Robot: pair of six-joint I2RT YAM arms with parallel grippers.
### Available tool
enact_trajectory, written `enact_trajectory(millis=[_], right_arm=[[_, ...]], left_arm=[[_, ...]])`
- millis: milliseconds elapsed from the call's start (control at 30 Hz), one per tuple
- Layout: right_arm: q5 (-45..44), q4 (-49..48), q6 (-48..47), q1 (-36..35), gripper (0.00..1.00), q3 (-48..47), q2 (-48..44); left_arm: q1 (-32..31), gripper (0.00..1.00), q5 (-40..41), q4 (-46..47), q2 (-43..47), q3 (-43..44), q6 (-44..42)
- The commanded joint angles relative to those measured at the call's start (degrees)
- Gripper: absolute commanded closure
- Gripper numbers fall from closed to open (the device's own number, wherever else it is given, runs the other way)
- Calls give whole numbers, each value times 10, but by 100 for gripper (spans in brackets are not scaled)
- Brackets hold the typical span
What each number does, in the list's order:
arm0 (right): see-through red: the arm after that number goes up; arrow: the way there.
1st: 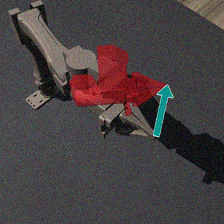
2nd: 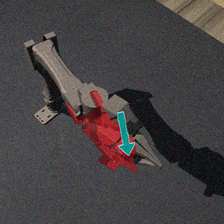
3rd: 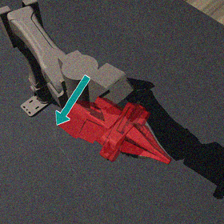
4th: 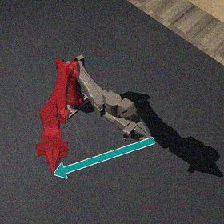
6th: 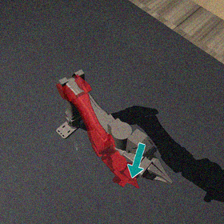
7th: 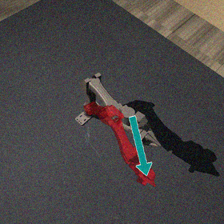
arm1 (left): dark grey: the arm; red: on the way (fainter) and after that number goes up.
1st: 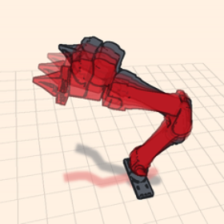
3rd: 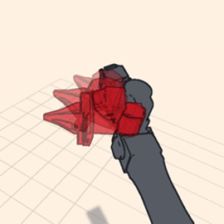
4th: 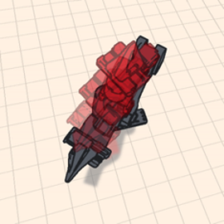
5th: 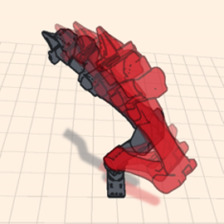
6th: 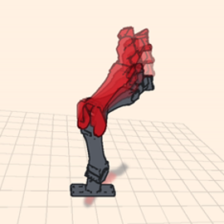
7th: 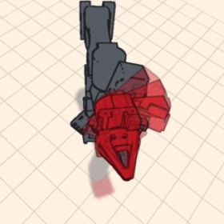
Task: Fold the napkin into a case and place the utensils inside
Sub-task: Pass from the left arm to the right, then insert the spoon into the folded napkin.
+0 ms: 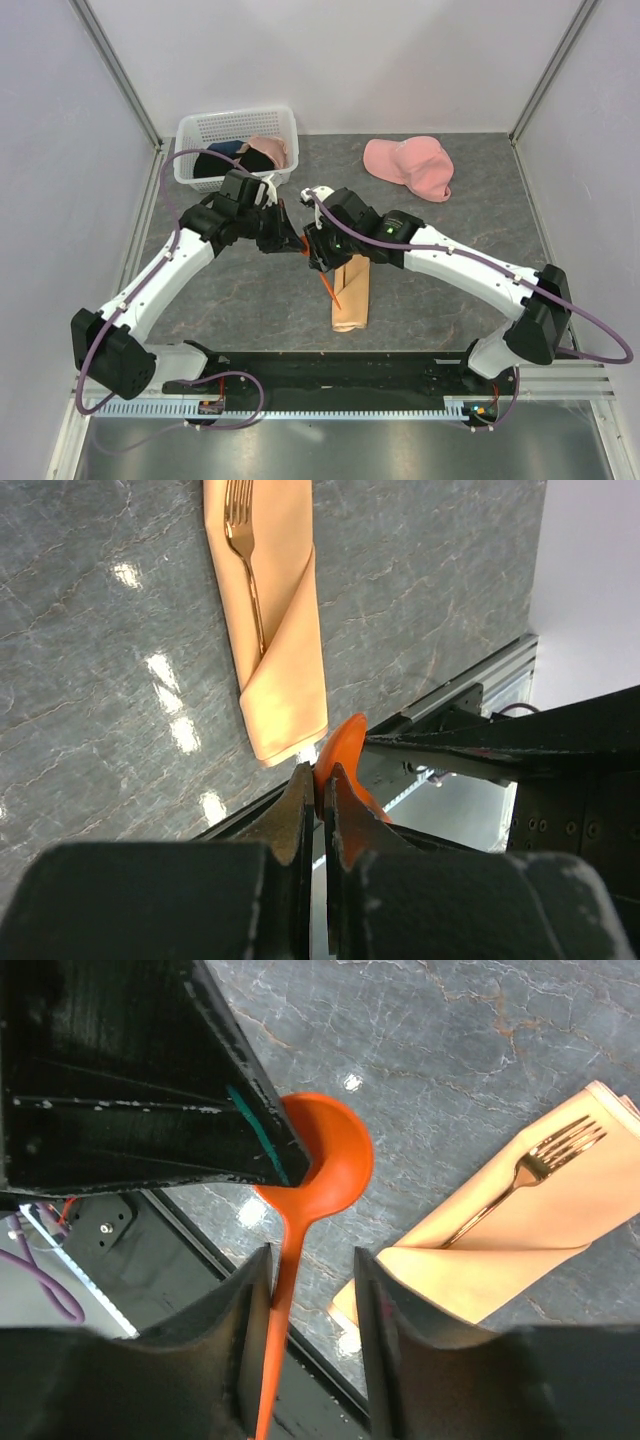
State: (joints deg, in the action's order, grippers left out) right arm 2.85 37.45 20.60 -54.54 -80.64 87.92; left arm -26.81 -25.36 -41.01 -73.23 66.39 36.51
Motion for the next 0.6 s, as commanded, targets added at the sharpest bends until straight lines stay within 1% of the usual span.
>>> enact_trajectory(millis=[0,33,67,167,200,233,267,300,333,367,400,433,467,500,533,567], right_arm=[[-16,17,-18,-8,65,-27,15],[-16,17,-18,-10,70,-27,16],[-21,15,-17,-12,83,-24,18],[-39,5,-2,-12,100,-14,17],[-73,4,6,-10,100,-10,18],[-86,3,21,-7,100,-5,18],[-93,-4,29,7,100,12,21],[-91,-11,37,19,100,22,20],[-90,-18,50,31,100,36,19],[-90,-49,65,56,100,70,11],[-93,-66,74,67,100,88,6],[-94,-79,81,79,100,113,1],[-95,-100,90,101,100,121,2],[-102,-109,91,108,100,125,3],[-125,-125,92,115,100,130,9],[-143,-131,93,123,100,131,15]], left_arm=[[-4,98,8,-10,-7,31,-23],[-5,98,8,-10,-8,33,-22],[-4,98,9,-10,-9,34,-22],[-4,98,18,-10,-12,37,-29],[-4,97,26,-11,-15,38,-32],[-4,77,35,-11,-13,37,-31],[-2,70,45,-10,-10,32,-22],[-2,65,71,-6,-6,22,-16],[-1,62,84,2,-1,15,-11],[-2,61,94,13,15,5,3],[-2,60,100,28,25,-26,12],[-3,60,101,61,34,-44,22],[-2,60,100,76,52,-82,43],[-3,60,91,90,60,-101,54],[-3,65,84,129,67,-123,81],[-6,70,74,152,72,-171,95]])
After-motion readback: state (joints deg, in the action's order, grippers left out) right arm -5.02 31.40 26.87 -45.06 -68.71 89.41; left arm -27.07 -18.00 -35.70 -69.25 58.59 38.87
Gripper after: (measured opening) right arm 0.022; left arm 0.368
